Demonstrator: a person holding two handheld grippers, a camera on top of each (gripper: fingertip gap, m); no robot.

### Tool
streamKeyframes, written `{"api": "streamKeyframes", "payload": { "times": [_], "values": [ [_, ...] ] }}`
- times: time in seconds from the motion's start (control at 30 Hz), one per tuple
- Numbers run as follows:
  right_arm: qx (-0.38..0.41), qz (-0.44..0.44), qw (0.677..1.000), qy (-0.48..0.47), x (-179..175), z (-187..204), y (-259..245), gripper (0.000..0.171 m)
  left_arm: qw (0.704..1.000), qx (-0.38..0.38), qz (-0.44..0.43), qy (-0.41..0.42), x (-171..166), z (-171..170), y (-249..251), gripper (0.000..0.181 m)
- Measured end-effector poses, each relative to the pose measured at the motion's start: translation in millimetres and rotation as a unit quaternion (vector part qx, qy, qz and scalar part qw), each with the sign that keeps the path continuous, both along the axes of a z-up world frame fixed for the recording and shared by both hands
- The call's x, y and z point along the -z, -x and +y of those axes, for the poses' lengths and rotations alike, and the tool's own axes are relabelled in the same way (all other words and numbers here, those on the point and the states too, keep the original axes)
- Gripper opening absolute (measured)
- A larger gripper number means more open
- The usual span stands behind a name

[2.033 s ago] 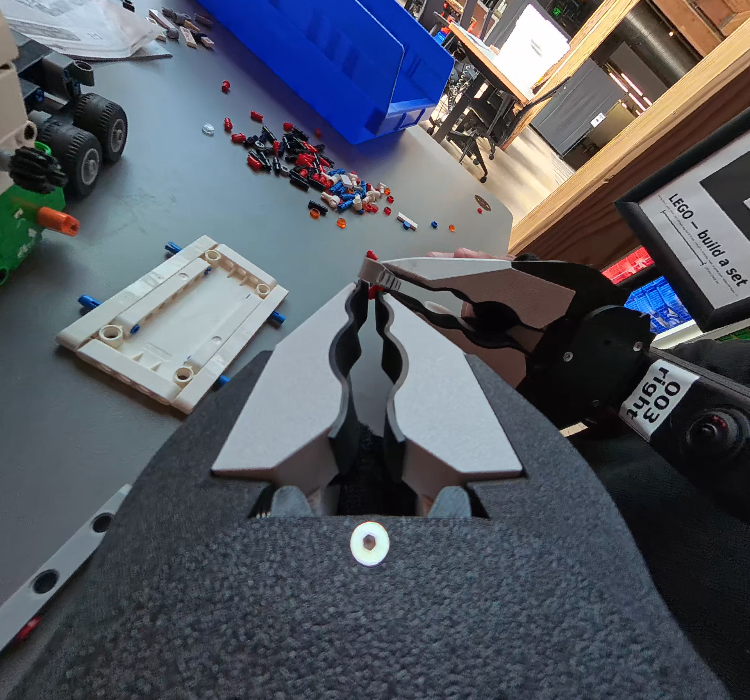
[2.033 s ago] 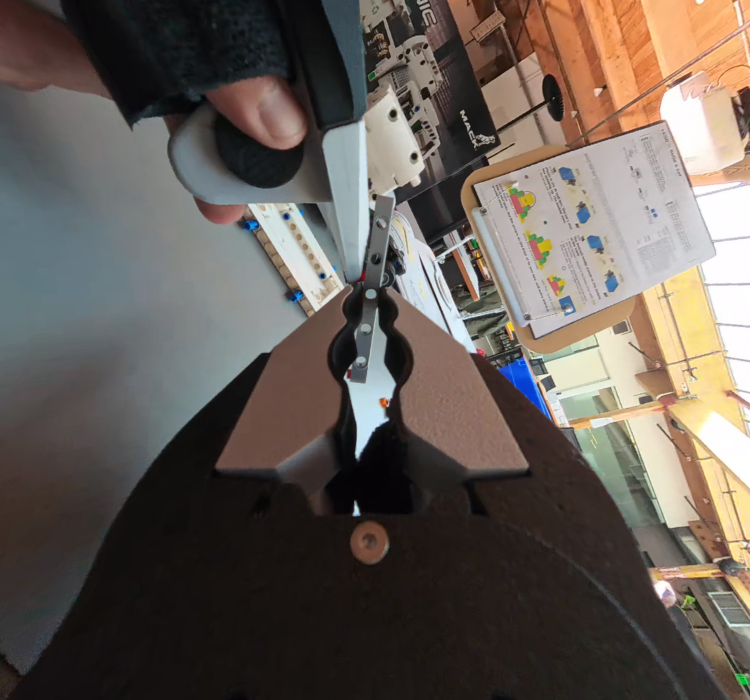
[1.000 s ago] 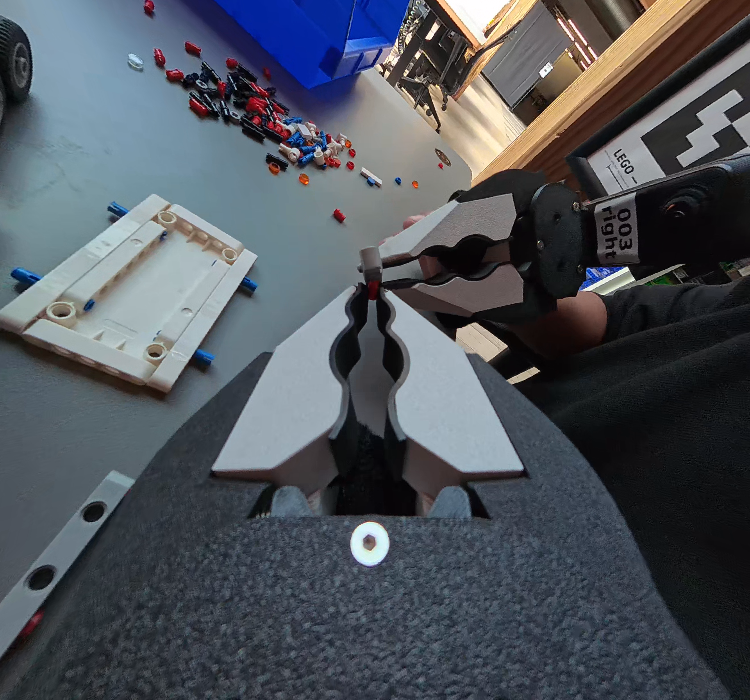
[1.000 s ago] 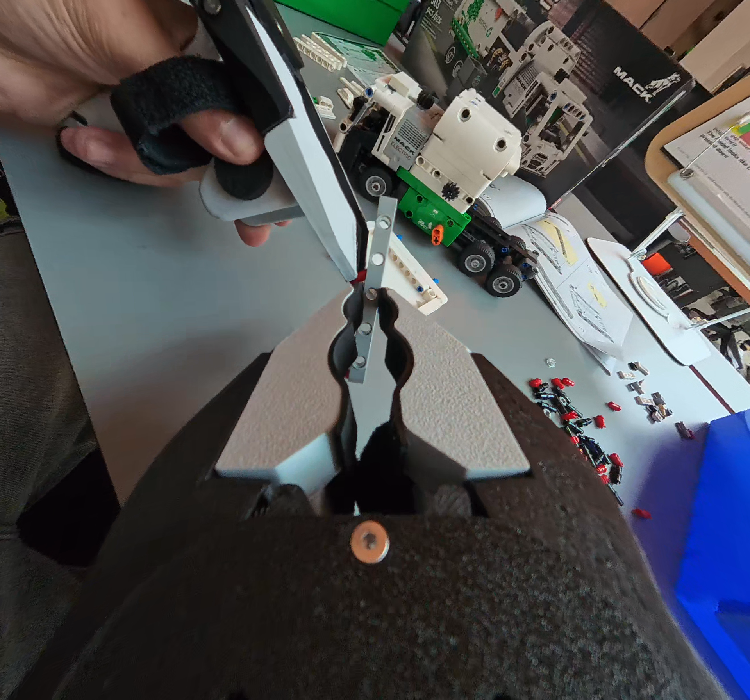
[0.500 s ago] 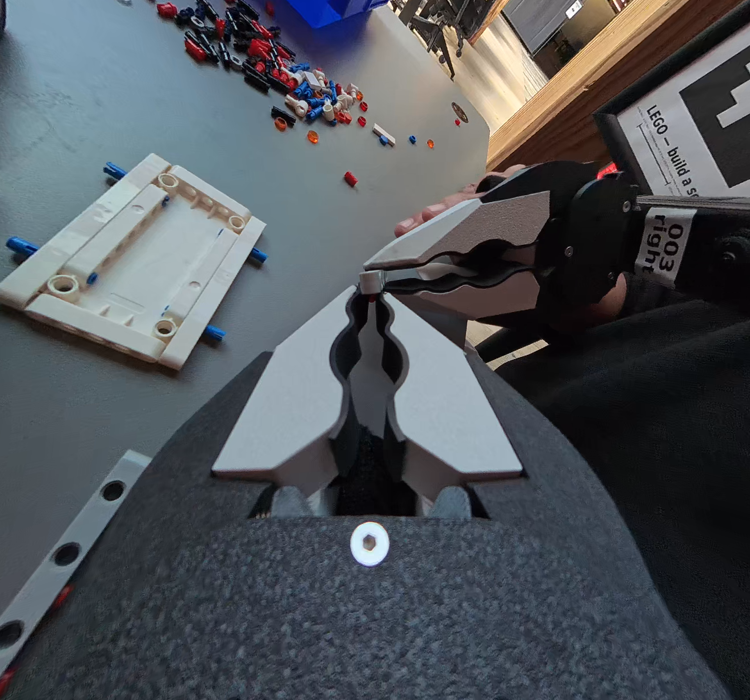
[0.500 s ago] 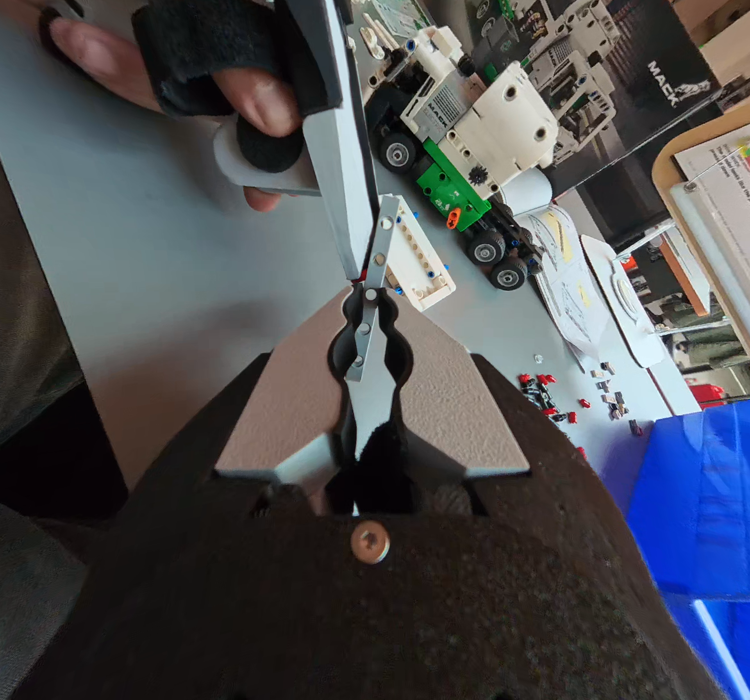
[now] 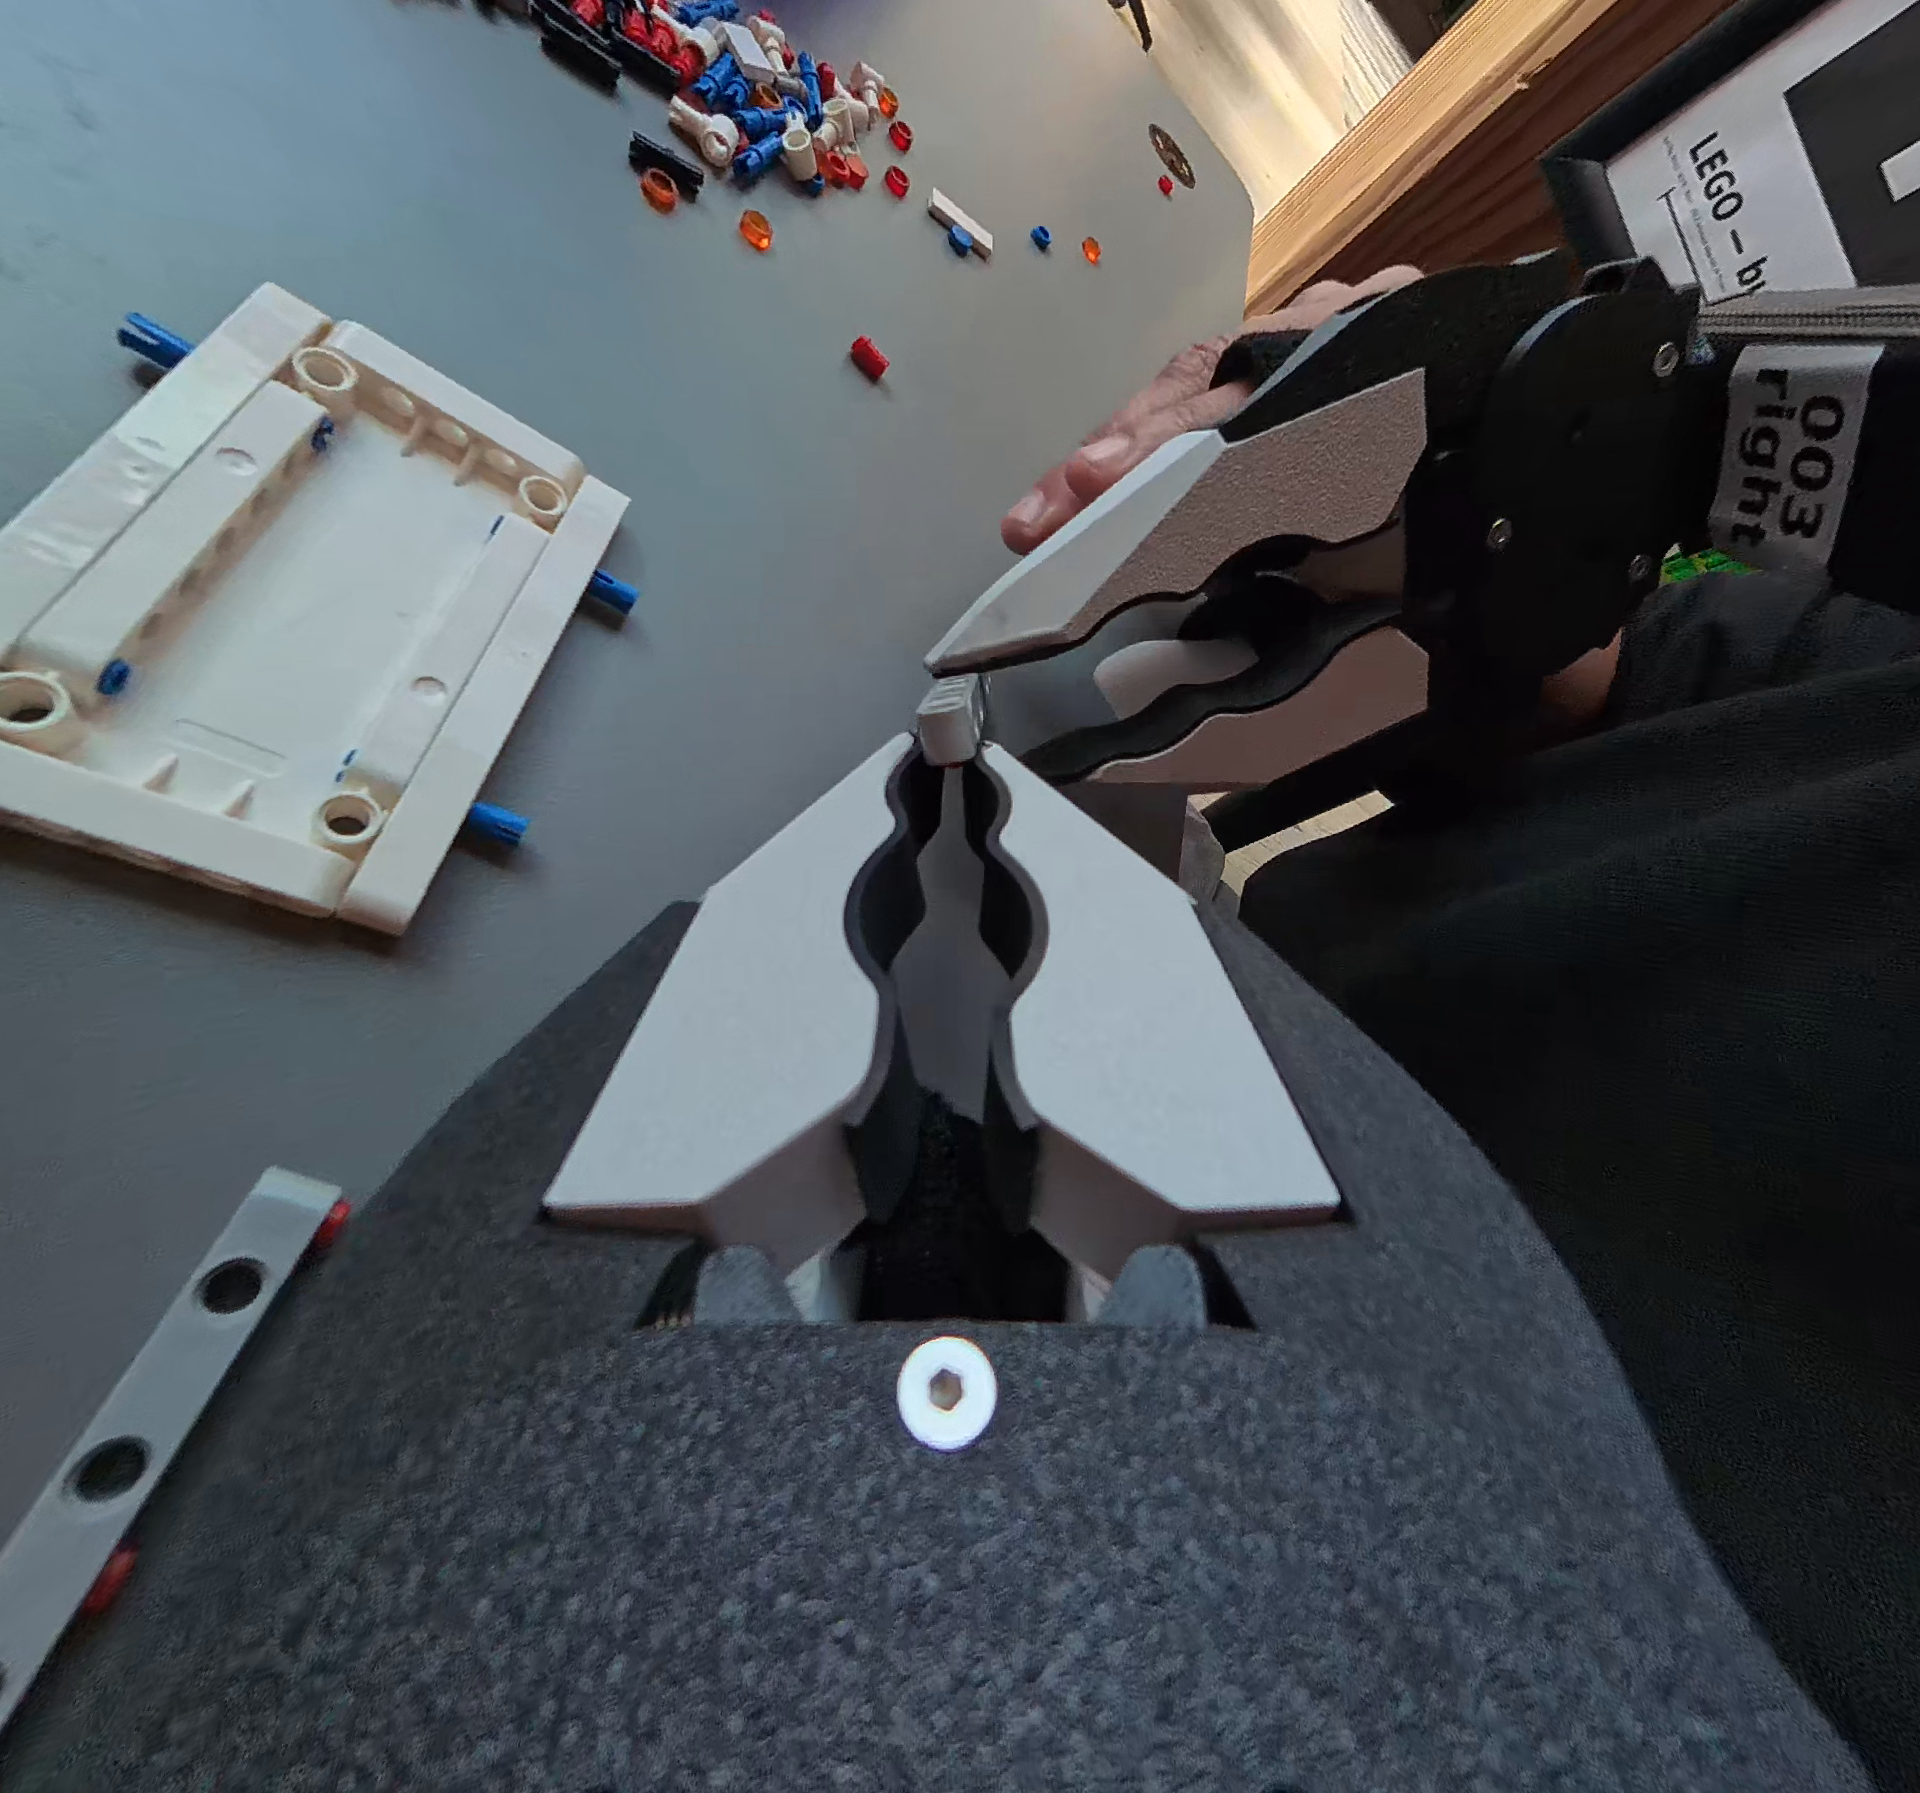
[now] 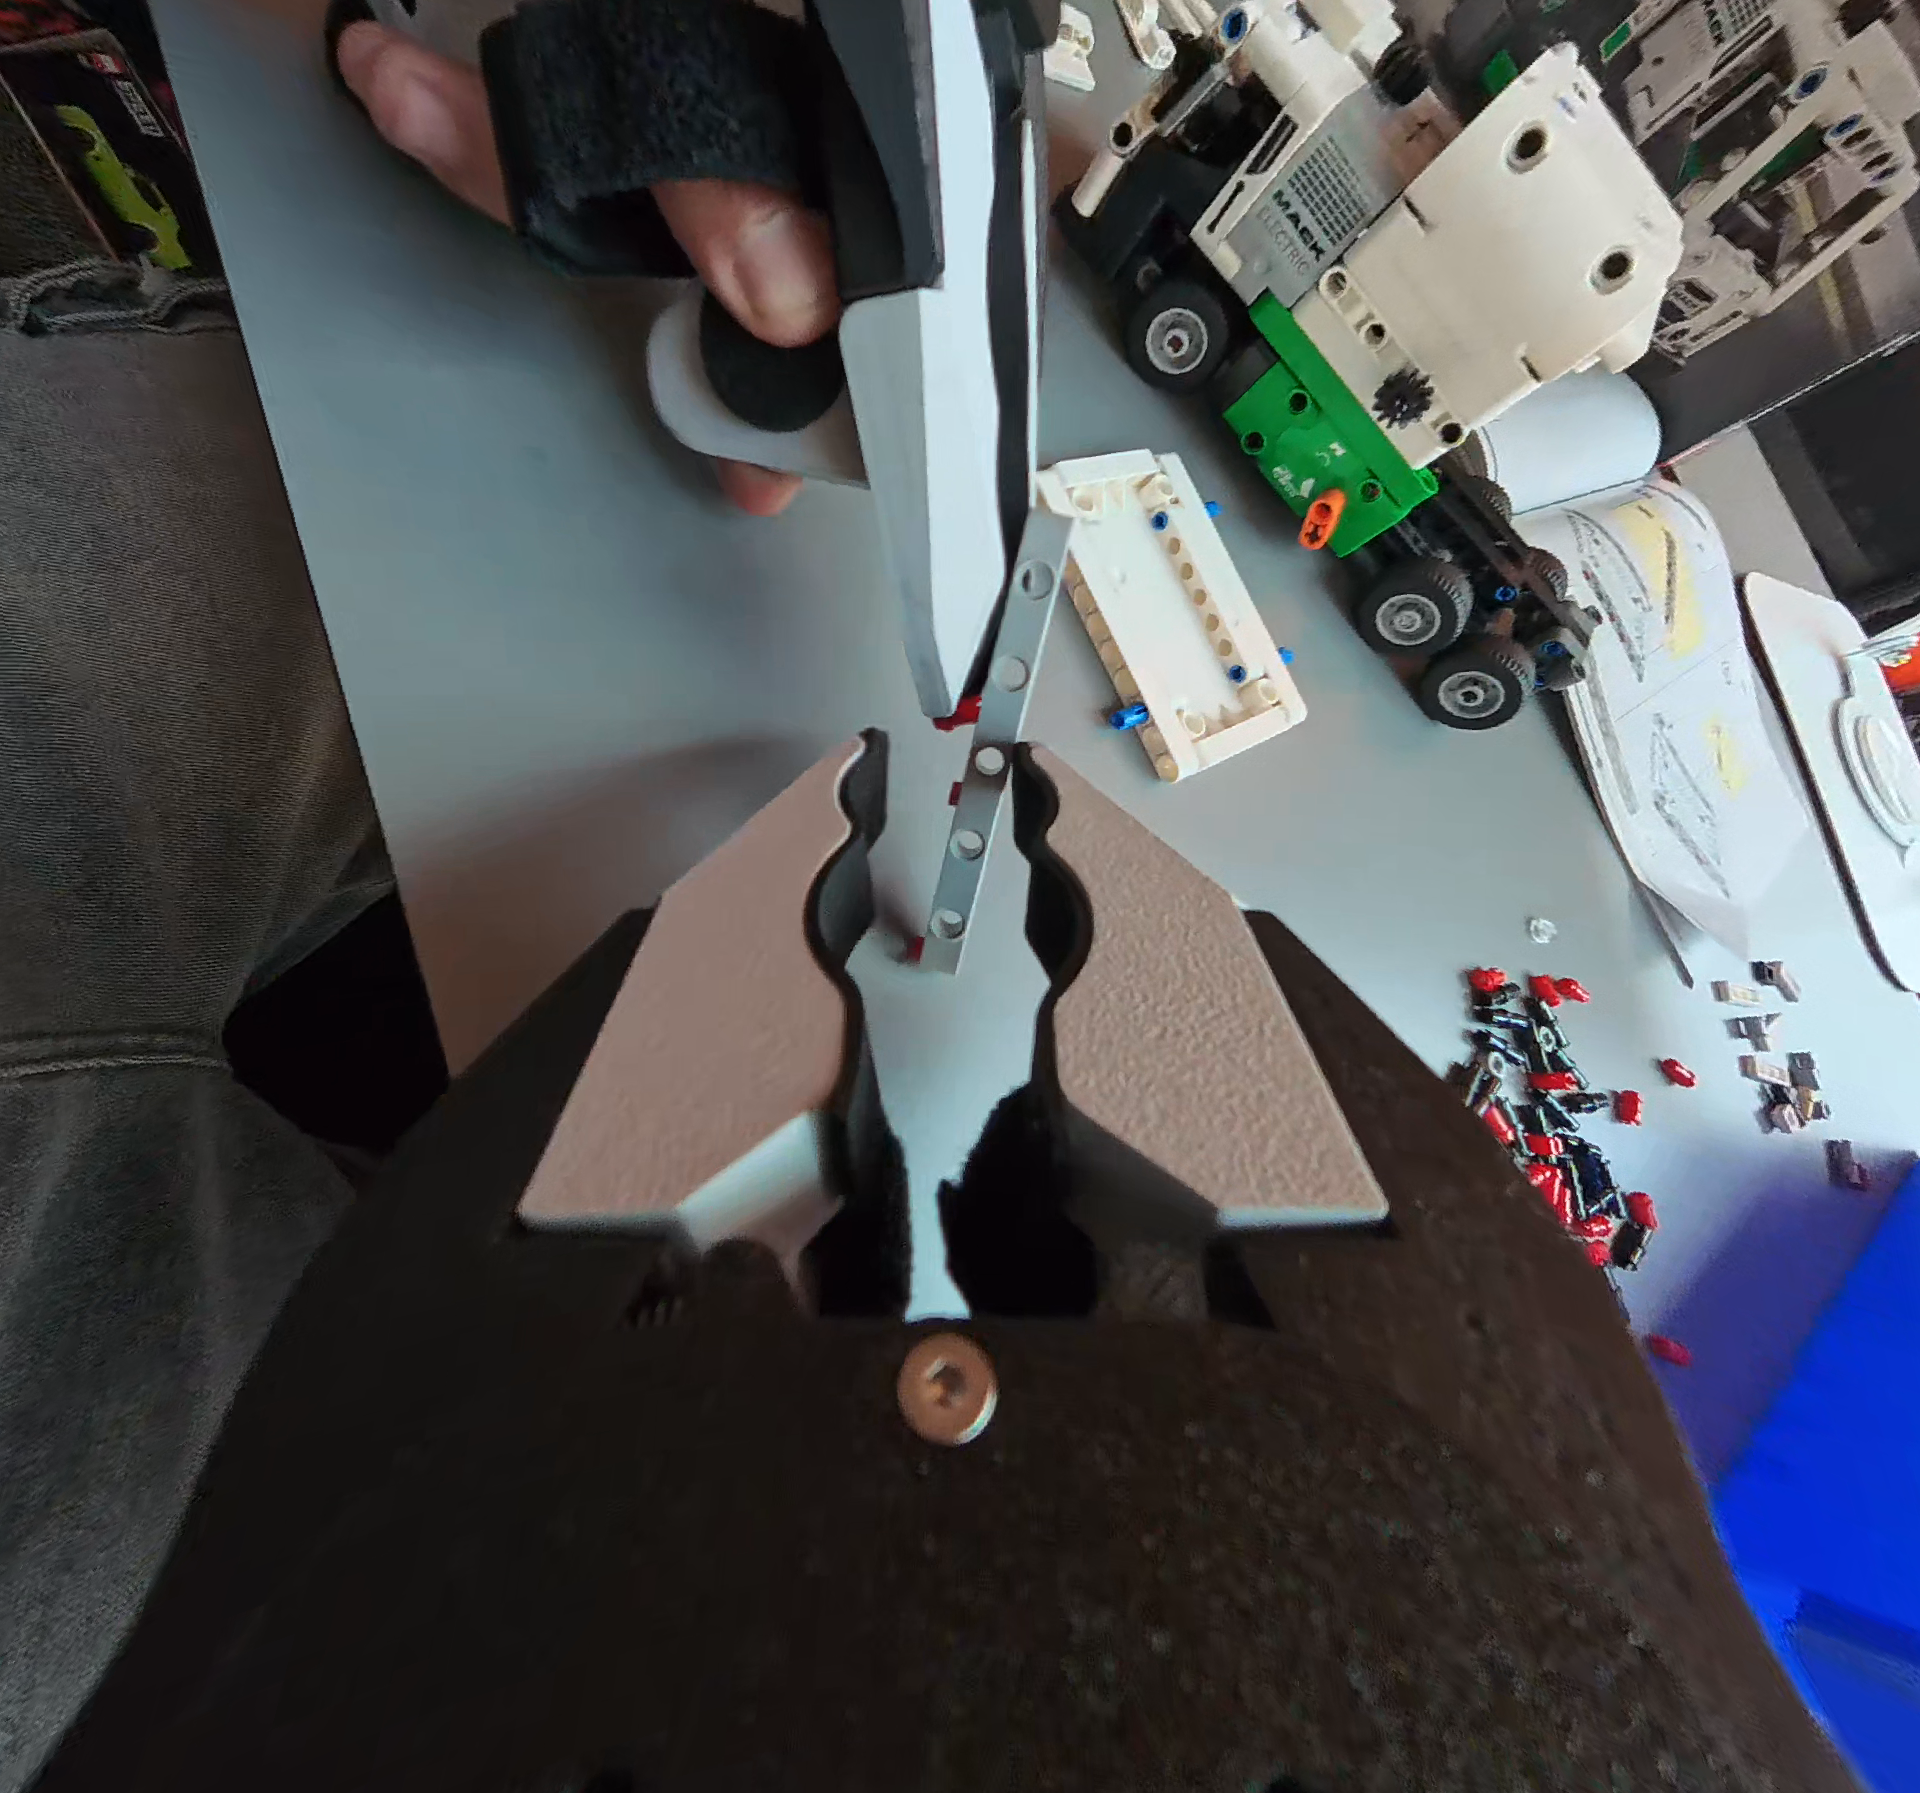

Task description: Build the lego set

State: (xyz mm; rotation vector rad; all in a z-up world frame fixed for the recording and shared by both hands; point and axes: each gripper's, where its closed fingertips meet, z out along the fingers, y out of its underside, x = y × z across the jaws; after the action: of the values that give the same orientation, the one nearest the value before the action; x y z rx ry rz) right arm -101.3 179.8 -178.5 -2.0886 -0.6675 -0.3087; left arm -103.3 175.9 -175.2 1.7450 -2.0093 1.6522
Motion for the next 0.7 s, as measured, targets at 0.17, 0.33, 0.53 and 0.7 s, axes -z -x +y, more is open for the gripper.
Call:
{"api": "streamKeyframes", "payload": {
  "times": [0.17, 0.33, 0.53, 0.7],
  "values": [
    [-0.009, -0.007, 1.0, 0.004, 0.6, -0.3, 2.5, 0.022, 1.0, 0.012, 0.011, 0.001, 2.8, -2.6, 3.2, 0.001],
    [-0.01, -0.021, 1.0, 0.001, -0.7, 1.3, 1.4, 0.019, 1.0, 0.014, 0.01, 0.004, 2.2, -2.9, 4.0, 0.001],
    [-0.025, -0.047, 0.999, -0.003, -0.5, 2.2, 3.1, 0.018, 0.999, 0.024, 0.02, 0.01, 4.1, -5.1, 5.6, 0.001],
    [-0.038, -0.1, 0.994, -0.001, -1.5, 0.7, 4.3, 0.016, 0.999, 0.032, 0.022, 0.018, 3.3, -6.6, 7.6, 0.0]
  ]
}}
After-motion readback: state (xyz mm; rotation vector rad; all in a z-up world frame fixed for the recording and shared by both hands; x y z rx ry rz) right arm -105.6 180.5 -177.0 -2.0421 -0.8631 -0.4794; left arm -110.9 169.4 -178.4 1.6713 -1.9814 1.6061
